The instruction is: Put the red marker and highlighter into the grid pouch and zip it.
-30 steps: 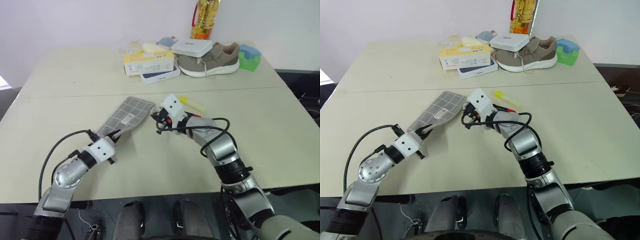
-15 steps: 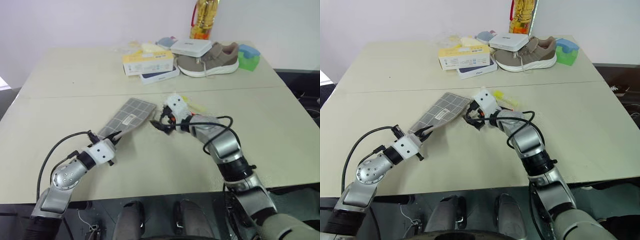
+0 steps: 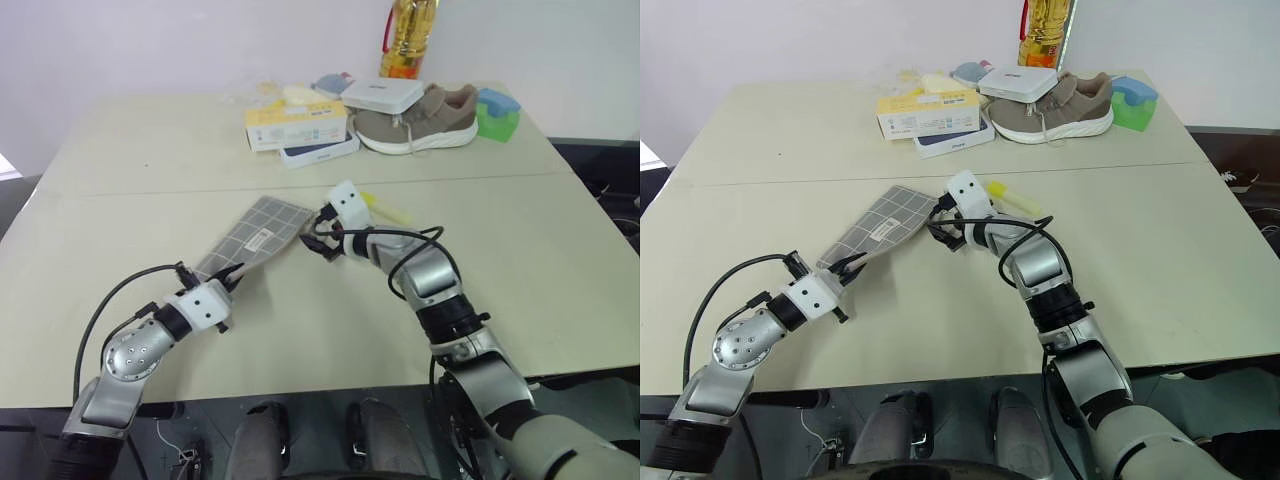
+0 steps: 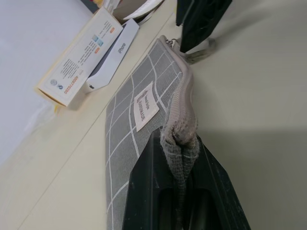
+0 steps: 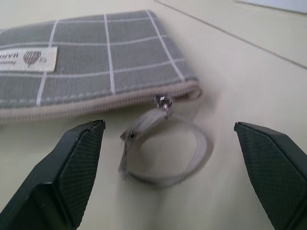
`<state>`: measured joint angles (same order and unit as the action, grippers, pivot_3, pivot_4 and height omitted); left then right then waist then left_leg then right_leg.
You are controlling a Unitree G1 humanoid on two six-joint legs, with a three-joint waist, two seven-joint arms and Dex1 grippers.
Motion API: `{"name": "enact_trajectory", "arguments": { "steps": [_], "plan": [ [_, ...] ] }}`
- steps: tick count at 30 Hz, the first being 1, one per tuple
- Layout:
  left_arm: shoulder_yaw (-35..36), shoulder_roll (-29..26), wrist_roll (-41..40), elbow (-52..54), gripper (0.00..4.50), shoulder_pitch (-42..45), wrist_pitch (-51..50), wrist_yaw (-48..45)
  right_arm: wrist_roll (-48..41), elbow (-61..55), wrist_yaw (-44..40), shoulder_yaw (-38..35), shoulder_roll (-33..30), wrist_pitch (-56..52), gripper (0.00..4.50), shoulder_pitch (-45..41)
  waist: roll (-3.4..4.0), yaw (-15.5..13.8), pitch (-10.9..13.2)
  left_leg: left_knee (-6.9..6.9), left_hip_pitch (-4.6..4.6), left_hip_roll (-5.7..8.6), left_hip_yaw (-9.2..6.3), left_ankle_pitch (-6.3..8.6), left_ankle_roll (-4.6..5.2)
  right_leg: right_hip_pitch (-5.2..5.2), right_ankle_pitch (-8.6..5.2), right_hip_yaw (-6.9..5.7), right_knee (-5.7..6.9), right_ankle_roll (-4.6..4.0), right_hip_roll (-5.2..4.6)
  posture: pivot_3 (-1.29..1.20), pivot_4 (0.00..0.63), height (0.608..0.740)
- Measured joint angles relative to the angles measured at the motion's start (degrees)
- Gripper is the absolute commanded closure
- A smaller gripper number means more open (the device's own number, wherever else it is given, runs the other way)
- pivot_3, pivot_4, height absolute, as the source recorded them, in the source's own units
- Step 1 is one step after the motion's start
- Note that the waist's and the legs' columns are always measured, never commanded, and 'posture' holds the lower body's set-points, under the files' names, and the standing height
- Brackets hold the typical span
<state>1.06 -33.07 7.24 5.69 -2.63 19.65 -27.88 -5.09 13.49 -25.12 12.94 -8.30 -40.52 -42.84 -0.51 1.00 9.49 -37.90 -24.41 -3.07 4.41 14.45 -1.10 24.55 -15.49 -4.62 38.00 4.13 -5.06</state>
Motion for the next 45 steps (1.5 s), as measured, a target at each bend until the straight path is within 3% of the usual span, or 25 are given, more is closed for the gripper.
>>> {"name": "enact_trajectory", "arguments": {
  "steps": [8,9,11,18,30,45],
  "plan": [
    [0.01,0.0,-0.26,0.0,4.5,-0.03,0.45,-0.01,0.43,3.51,0.29,-0.01,0.96,2.43,0.02,-0.44,0.0,-0.01,0.0,0.0,0.0,0.0,0.0,0.0,0.0,0.0,0.0,0.0,0.0,0.0,-0.01,0.0,0.15,0.724],
    [0.01,0.0,-0.28,0.0,4.5,-0.03,0.61,-0.01,0.45,4.09,0.37,-0.01,1.01,2.76,0.26,-0.46,0.0,-0.01,0.0,0.0,0.0,0.0,0.0,0.0,0.0,0.0,0.0,0.0,0.0,0.0,-0.01,0.0,0.15,0.724],
    [0.01,0.0,-0.35,0.0,4.5,-0.03,0.64,-0.03,0.5,5.06,0.62,-0.05,1.04,3.54,0.85,-0.49,0.0,-0.01,0.0,0.0,0.0,0.0,0.0,0.0,0.0,0.0,0.0,0.0,0.0,0.0,-0.01,0.0,0.15,0.724],
    [0.02,0.0,-1.11,0.02,4.5,-0.13,0.7,-0.11,1.13,6.57,0.76,-0.12,1.12,6.23,4.43,-1.04,0.0,0.01,0.0,0.0,0.0,0.0,0.0,0.0,0.0,0.0,0.0,0.0,0.0,0.0,-0.01,0.0,0.15,0.724],
    [0.0,0.02,-1.51,0.02,4.5,-0.15,0.77,-0.22,2.84,6.2,-1.63,1.22,1.0,8.77,4.47,-0.82,0.0,0.01,0.0,0.0,0.0,0.0,0.0,0.0,0.0,0.0,0.0,0.0,0.0,0.0,-0.01,0.0,0.15,0.724],
    [-1.16,3.14,-1.46,0.72,4.5,0.26,-3.14,-0.14,7.12,-4.98,-10.03,8.83,-3.24,11.09,4.47,3.59,0.0,-0.04,0.0,0.0,0.0,0.0,0.0,0.0,0.0,0.0,0.0,0.0,0.0,0.0,0.0,0.0,0.15,0.724]
  ]
}}
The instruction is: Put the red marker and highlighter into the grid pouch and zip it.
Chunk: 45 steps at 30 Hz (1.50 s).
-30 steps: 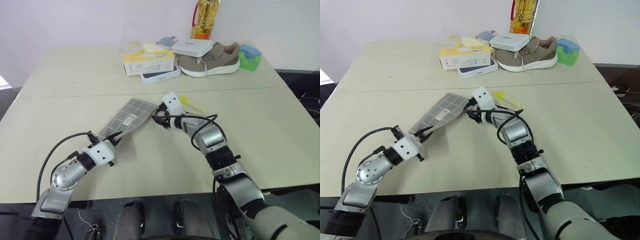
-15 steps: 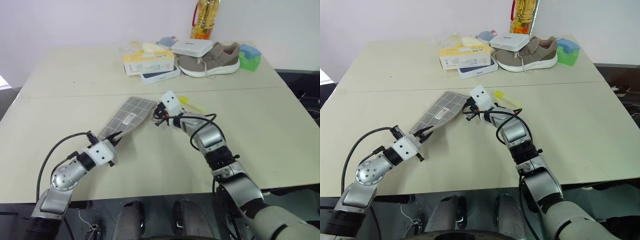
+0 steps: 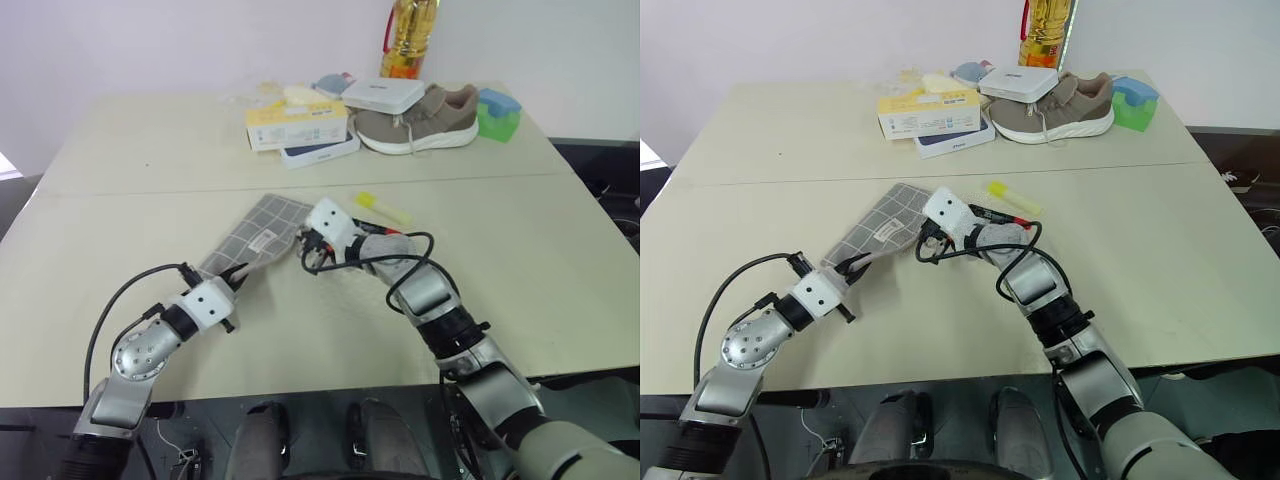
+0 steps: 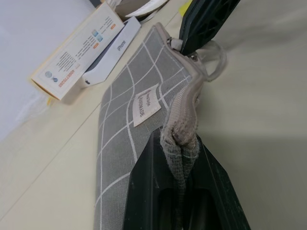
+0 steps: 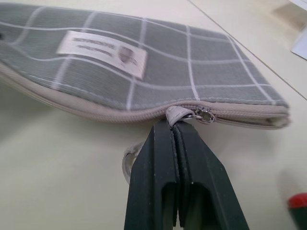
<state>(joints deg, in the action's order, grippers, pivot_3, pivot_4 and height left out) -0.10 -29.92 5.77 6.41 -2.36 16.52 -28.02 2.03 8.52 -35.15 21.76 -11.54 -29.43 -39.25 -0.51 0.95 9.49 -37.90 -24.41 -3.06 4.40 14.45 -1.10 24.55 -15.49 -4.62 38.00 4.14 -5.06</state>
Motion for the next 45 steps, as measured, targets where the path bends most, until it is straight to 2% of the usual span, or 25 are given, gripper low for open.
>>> {"name": "enact_trajectory", "arguments": {
  "steps": [12,30,45],
  "plan": [
    [-0.75,1.42,-0.25,0.54,4.5,0.54,-1.21,0.4,1.71,-3.97,-2.37,1.89,-0.9,-0.03,4.47,1.19,0.0,-0.09,0.0,0.0,0.0,0.01,0.0,0.0,0.0,0.0,0.0,0.0,0.0,0.0,-0.01,0.0,0.15,0.724],
    [1.58,1.1,-3.85,2.08,4.5,0.55,-1.27,0.39,1.96,-3.21,-1.36,-0.28,-3.21,-0.89,4.47,1.6,-0.01,-0.09,0.0,-0.01,0.0,0.01,0.0,0.0,0.0,0.0,0.0,0.0,0.0,0.0,0.01,0.0,0.15,0.724],
    [1.22,1.37,-3.71,2.07,4.5,1.05,-1.26,0.56,1.06,-8.5,-5.81,0.68,-3.13,-1.22,4.47,3.28,-0.01,-0.13,0.0,-0.01,0.0,0.02,0.0,0.0,0.0,0.0,0.0,0.0,0.0,0.0,0.0,0.0,0.15,0.724]
  ]
}}
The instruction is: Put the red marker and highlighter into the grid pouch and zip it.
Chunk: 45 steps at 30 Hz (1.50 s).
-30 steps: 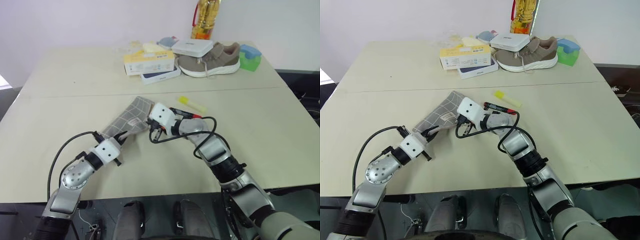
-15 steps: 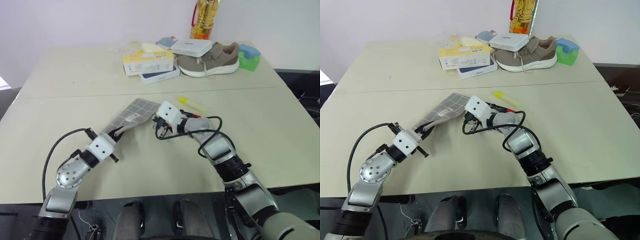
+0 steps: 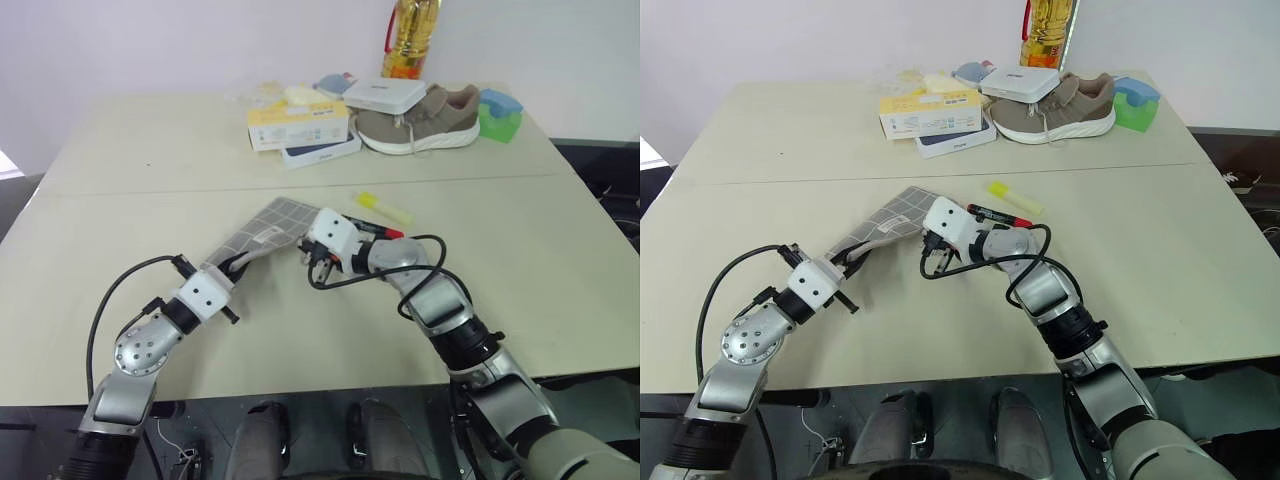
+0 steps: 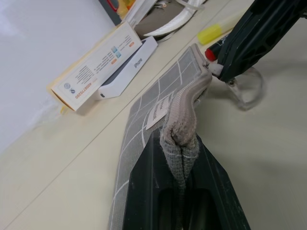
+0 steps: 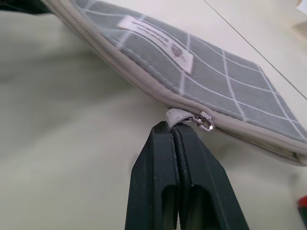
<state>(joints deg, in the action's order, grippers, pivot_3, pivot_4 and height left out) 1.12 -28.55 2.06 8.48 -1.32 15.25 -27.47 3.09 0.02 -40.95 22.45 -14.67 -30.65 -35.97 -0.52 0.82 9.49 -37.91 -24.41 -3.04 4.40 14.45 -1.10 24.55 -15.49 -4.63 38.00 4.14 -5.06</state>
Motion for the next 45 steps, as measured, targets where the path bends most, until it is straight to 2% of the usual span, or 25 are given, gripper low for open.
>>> {"name": "enact_trajectory", "arguments": {
  "steps": [17,36,39,45],
  "plan": [
    [-1.28,1.64,1.4,-0.67,4.5,2.1,0.0,0.31,-1.66,-8.36,-6.34,3.22,-1.87,0.21,4.47,0.78,-0.01,-0.05,0.0,-0.02,0.0,0.02,-0.01,0.0,0.0,-0.01,0.0,0.0,0.0,0.0,0.0,0.0,0.15,0.724],
    [-2.68,3.12,4.08,-0.9,4.5,2.37,-0.38,1.36,-0.96,-9.99,-6.64,6.36,-1.84,0.18,4.47,0.82,-0.02,-0.05,0.0,-0.03,0.0,0.03,-0.01,0.0,0.0,-0.01,0.0,0.0,0.01,0.0,0.0,0.0,0.15,0.724],
    [-2.68,3.12,4.12,-0.9,4.5,2.55,-0.81,1.37,-1.33,-9.99,-6.33,5.66,-1.55,-0.2,3.64,0.74,-0.02,-0.06,0.0,-0.04,0.0,0.03,-0.01,0.0,0.0,-0.02,0.0,0.0,0.01,0.0,0.0,0.0,0.15,0.724],
    [-2.51,2.93,3.32,-0.89,4.5,2.56,-1.55,0.92,-3.5,-10.06,-5.58,0.37,-3.4,-1.79,0.55,-0.21,-0.02,-0.2,0.0,-0.05,0.0,0.05,-0.02,0.0,0.0,-0.03,0.0,-0.01,0.01,0.0,-0.02,0.0,0.15,0.724]
  ]
}}
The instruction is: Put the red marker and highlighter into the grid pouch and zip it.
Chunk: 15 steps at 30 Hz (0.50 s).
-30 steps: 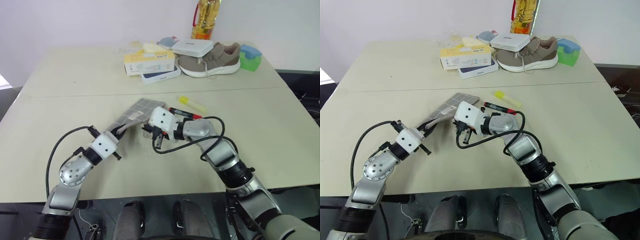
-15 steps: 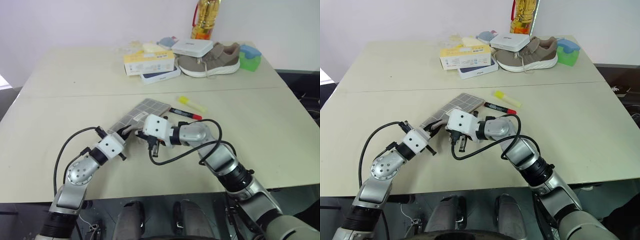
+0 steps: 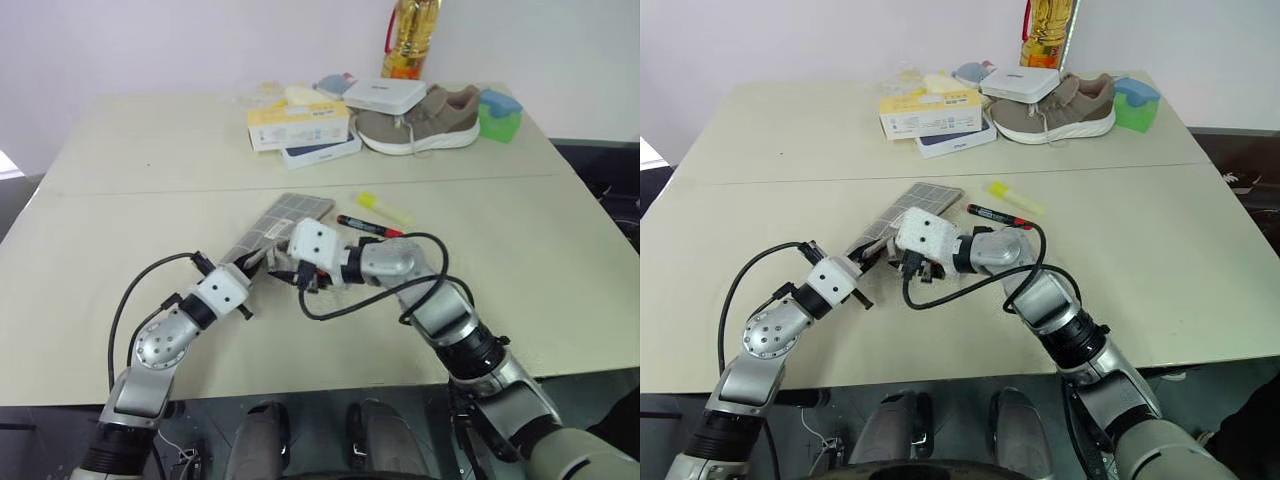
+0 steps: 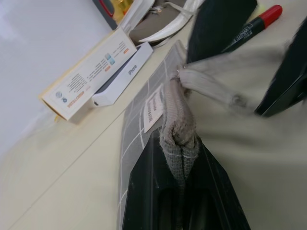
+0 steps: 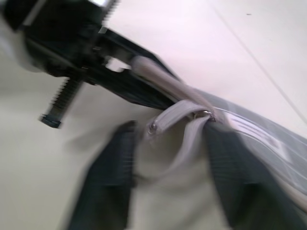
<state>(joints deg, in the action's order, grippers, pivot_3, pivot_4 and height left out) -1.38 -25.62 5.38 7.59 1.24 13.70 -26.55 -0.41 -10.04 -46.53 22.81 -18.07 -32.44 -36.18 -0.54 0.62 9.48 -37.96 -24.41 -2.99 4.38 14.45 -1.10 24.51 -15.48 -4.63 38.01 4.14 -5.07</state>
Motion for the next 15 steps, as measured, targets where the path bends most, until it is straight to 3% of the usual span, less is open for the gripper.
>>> {"name": "enact_trajectory", "arguments": {
  "steps": [1,9,15],
  "plan": [
    [0.0,0.0,-0.55,0.0,4.5,-0.01,-0.45,-0.4,-0.45,-0.02,0.1,-1.36,-0.8,-0.54,0.12,0.01,0.0,-0.02,0.0,-0.01,0.0,0.01,0.0,0.0,0.0,-0.01,0.0,0.0,0.0,0.0,-0.01,0.0,0.15,0.724],
    [0.49,0.99,-5.65,-0.52,4.5,0.5,-3.41,-1.51,-3.74,3.03,0.56,-11.66,-10.1,-6.16,0.12,1.62,-0.01,0.08,0.01,-0.02,0.03,0.0,0.0,0.0,0.0,-0.03,0.0,0.0,0.01,0.0,0.01,0.0,0.15,0.724],
    [0.46,0.9,-9.16,-0.91,4.5,0.51,-3.59,-4.67,-4.66,13.68,3.09,-14.97,-10.35,-8.62,0.12,1.19,-0.01,0.07,0.01,-0.01,0.02,0.01,0.01,0.0,0.0,-0.02,0.0,0.0,0.01,0.0,0.02,0.0,0.15,0.724]
  ]
}}
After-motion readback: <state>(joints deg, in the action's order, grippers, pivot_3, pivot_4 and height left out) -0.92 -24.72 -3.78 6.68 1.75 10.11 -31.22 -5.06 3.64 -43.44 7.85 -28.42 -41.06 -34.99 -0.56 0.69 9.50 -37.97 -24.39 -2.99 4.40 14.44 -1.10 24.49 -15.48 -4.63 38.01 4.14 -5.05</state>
